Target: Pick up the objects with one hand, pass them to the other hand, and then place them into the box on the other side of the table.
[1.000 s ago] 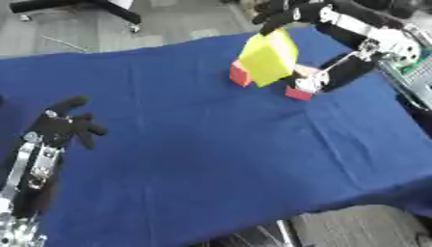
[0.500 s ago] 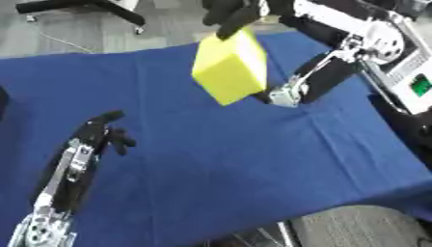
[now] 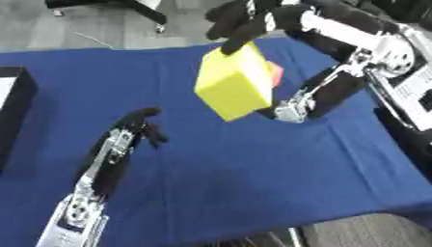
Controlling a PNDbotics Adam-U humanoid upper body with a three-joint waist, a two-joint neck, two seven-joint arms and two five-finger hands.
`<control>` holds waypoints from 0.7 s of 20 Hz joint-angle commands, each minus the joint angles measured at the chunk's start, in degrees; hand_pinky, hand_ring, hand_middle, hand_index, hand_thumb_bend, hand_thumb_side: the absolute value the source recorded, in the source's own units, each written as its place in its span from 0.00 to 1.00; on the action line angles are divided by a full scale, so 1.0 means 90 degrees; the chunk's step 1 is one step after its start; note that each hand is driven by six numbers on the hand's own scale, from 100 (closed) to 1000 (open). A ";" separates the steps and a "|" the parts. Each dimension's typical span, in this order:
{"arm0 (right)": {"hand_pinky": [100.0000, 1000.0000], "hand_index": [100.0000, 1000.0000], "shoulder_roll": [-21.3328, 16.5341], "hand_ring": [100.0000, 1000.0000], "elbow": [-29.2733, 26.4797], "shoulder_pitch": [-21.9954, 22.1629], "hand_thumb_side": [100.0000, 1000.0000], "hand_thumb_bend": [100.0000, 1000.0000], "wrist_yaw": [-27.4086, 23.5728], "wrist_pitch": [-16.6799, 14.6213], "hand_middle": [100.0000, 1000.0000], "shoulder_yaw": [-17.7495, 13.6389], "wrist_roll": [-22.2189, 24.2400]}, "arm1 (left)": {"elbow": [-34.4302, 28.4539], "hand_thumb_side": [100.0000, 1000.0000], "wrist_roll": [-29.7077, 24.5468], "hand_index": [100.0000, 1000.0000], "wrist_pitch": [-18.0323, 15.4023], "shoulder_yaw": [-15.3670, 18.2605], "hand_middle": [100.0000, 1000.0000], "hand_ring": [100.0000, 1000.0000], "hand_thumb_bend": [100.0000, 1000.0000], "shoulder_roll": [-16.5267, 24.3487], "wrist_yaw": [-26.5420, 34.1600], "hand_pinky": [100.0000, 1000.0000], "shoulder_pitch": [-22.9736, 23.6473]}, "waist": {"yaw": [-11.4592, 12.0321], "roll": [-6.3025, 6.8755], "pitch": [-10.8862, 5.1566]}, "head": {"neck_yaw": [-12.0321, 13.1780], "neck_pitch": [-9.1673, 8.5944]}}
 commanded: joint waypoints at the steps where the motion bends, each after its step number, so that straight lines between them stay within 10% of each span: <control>1: 0.83 0.38 0.0035 0.96 -0.0117 -0.0122 0.00 0.00 -0.0038 0.0052 0.81 0.0010 0.0053 | 0.0024 0.94 -0.0071 0.83 -0.0017 -0.0114 0.30 0.54 0.20 -0.0124 -0.0049 0.93 -0.0178 | -0.0007 -0.0001 -0.0095 | 0.0233 -0.0016; 14: 0.83 0.38 0.0450 0.98 0.0254 -0.0047 0.00 0.00 0.0424 0.0347 0.82 0.0201 -0.0001 | 0.0088 0.86 -0.1016 0.82 -0.0061 -0.0522 0.33 0.55 0.36 -0.0462 0.0772 0.93 -0.0690 | 0.0026 -0.0018 -0.0094 | 0.0479 -0.0016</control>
